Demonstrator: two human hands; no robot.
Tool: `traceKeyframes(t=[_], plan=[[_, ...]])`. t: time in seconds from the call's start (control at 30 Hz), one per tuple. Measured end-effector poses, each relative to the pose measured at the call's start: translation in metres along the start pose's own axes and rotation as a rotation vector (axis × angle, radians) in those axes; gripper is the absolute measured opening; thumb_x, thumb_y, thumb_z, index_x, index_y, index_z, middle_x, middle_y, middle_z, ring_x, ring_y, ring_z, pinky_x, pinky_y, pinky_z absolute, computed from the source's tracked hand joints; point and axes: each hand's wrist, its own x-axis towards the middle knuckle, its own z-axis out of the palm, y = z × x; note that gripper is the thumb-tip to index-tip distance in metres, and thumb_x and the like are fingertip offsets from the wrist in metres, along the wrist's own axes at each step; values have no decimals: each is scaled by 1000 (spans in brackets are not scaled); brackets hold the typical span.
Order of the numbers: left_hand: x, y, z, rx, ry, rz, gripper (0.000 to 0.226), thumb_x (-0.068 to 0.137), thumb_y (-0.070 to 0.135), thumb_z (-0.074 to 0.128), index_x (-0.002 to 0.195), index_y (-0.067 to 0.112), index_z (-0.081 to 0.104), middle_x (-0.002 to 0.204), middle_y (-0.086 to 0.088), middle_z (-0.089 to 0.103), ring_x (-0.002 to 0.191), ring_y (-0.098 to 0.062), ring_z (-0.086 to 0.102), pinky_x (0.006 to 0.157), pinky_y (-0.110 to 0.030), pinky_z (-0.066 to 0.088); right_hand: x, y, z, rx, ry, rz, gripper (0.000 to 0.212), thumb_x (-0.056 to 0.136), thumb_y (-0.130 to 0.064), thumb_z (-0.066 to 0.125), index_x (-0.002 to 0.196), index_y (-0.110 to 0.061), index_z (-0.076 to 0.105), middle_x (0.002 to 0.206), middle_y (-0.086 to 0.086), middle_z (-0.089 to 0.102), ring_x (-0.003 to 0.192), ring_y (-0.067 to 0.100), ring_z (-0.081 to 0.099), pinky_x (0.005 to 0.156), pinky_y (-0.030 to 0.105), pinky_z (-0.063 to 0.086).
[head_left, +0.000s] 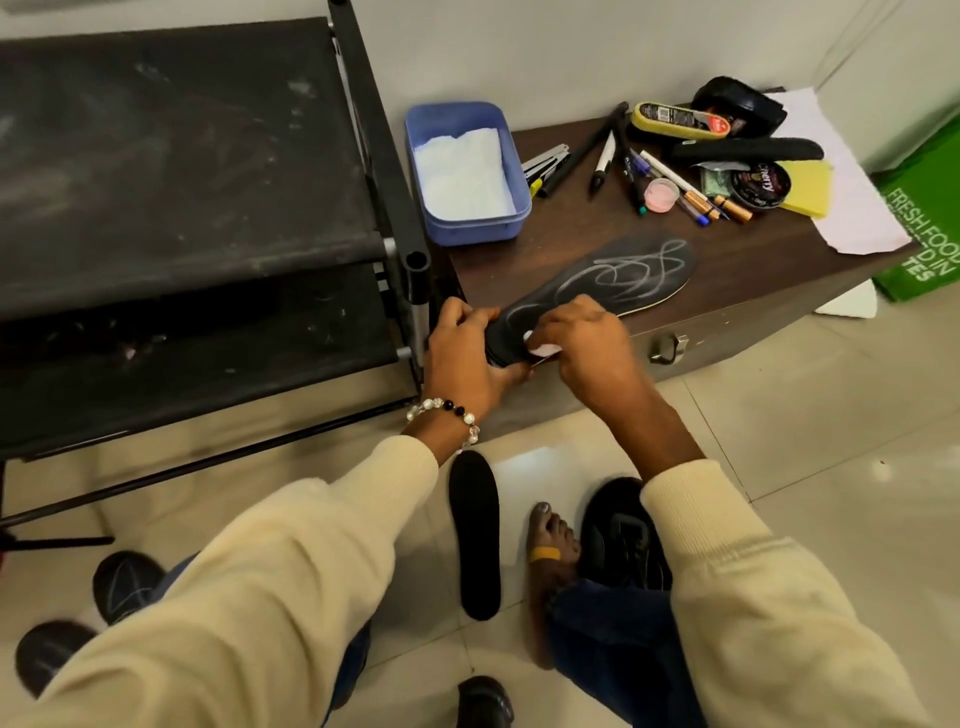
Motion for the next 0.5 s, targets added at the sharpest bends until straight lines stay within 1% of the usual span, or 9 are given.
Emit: traceKeyframes(t=[0.07,0.1,0.2,0.23,0.3,0.37,0.4,0.47,0.5], plan=[[0,0,1,16,9,-2,66,62,32,87,120,12,63,108,-2,46,86,-10,44,77,-19,41,0,5,5,-71,-16,182,34,82,3,58,114,-7,67,115,11,63,110,29,50,86,32,44],[0,0,2,12,14,-1,64,62,31,87,119,12,64,107,-1,46,85,-10,45,76,-19,41,-1,-1,7,-68,7,195,32,82,1,60,113,-7,68,113,11,64,109,27,51,85,29,44],[0,1,2,-1,22,8,57,64,25,86,115,11,66,103,-2,47,82,-13,49,76,-23,48,-2,-23,17,14,70,-29,32,51,4,83,80,-6,75,81,10,71,79,27,66,63,25,53],[0,0,3,10,23,13,56,65,24,86,114,10,66,103,-3,48,82,-14,50,77,-26,50,-3,-27,18,37,61,-84,34,45,4,86,75,-7,75,76,8,72,73,26,67,61,25,53],[-1,-1,3,11,26,31,56,63,29,87,113,11,67,100,-1,47,79,-12,49,74,-26,49,-5,-21,13,55,39,-133,35,42,7,84,72,-8,75,73,7,72,69,25,68,61,25,53],[0,-1,2,32,14,43,59,63,34,86,114,13,66,99,2,42,78,-10,45,71,-21,43,-6,-8,4,67,40,-34,32,50,12,78,77,-5,75,77,12,72,74,30,68,66,31,55],[0,-1,1,47,4,43,60,64,34,85,116,13,65,100,3,40,80,-10,44,72,-20,40,-6,-5,-2,71,23,74,31,60,13,72,86,-4,75,85,15,72,84,33,66,73,34,54],[0,-2,1,57,-5,39,60,65,34,85,117,13,64,101,3,38,81,-10,43,74,-20,42,-6,-3,-1,30,16,241,32,78,8,61,105,-4,71,105,16,68,104,33,59,86,36,48],[0,-2,2,59,-5,40,60,65,33,85,117,12,64,101,3,38,82,-11,44,76,-23,45,-7,-8,0,15,16,239,31,80,7,60,108,-4,70,107,16,67,107,32,58,87,36,47]])
